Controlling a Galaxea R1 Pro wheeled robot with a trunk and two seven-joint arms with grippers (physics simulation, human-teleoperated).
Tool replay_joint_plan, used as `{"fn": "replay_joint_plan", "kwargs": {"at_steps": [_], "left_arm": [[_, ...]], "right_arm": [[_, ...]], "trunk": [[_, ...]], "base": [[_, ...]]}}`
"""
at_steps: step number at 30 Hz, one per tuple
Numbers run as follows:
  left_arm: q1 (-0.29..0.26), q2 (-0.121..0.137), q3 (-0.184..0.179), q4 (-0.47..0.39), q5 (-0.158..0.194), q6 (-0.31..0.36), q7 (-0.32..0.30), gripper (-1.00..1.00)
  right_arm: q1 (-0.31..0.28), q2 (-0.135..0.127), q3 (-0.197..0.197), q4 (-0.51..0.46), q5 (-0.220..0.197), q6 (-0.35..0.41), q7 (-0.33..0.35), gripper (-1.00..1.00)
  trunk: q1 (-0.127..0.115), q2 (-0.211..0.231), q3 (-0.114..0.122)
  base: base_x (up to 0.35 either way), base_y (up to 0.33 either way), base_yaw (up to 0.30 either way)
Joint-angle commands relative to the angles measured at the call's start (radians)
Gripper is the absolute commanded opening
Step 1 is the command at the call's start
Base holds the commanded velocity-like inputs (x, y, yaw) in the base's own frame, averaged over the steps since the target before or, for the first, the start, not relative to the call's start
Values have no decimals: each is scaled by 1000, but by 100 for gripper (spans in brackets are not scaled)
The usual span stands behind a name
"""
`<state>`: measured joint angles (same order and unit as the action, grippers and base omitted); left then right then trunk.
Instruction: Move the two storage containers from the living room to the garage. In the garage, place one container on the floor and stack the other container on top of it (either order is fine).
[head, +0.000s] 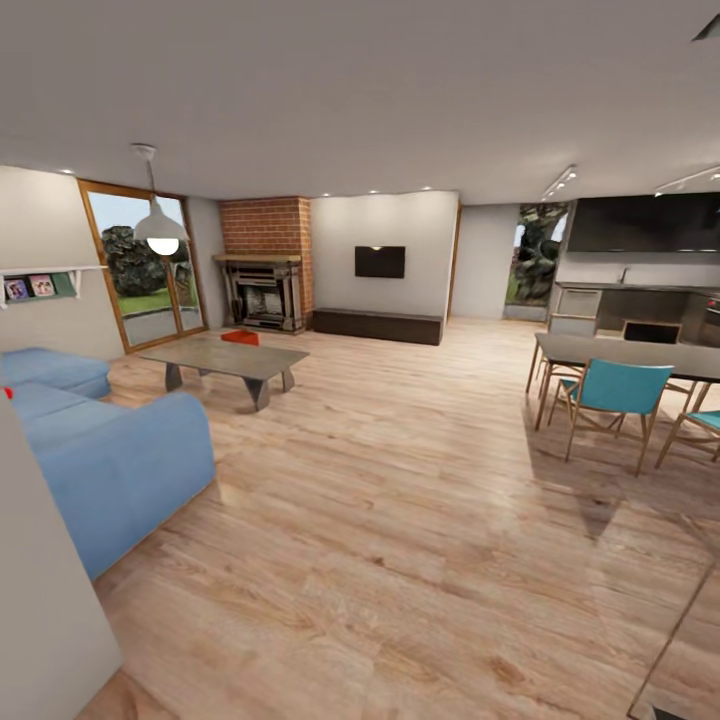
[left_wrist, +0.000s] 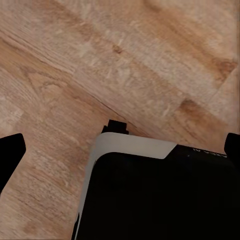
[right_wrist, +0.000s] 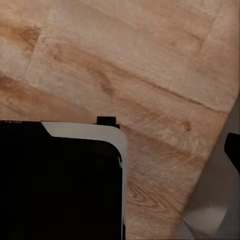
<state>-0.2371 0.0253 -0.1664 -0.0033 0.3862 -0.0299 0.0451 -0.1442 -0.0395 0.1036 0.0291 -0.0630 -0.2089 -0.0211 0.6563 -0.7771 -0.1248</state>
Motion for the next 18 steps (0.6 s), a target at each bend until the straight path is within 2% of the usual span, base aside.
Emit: {"fn": "replay_joint_plan", "kwargs": {"at_steps": [1,18], "left_arm": [[-1,0,-9,0,8,-2,2,100],[0,0,-9,0,7,-2,2,100]], "right_arm": [[-2,1,8,3,-6,-6,-2,100],[-2,0,8,3,-6,-5,-2,100]], "trunk": [[1,-1,-2],[1,-1,-2]], "base": [[323,0,0],[323,0,0]]}}
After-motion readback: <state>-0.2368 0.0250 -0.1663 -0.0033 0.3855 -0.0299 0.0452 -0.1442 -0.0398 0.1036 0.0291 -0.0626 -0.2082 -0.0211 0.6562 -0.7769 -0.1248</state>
